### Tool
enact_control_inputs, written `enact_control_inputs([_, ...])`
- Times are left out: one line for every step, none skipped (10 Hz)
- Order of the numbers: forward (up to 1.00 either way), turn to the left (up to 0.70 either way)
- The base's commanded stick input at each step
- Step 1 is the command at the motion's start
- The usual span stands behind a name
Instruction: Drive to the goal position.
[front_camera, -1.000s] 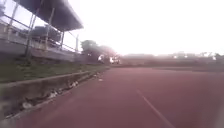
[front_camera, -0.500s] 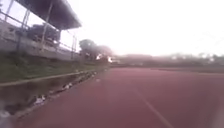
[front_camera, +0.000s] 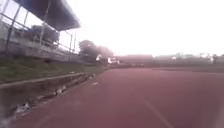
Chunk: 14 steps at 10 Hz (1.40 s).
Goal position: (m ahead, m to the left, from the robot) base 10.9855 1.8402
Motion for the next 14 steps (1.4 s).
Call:
enact_control_inputs([0.7,-0.11])
enact_control_inputs([0.7,-0.17])
enact_control_inputs([0.7,-0.15])
enact_control_inputs([0.7,-0.09])
enact_control_inputs([0.7,-0.03])
enact_control_inputs([0.7,0.0])
enact_control_inputs([0.7,0.0])
enact_control_inputs([0.7,0.0])
enact_control_inputs([0.7,0.0])
enact_control_inputs([0.7,0.0])
enact_control_inputs([0.7,0.0])
enact_control_inputs([0.7,0.0])
enact_control_inputs([0.7,0.0])
enact_control_inputs([0.7,0.0])
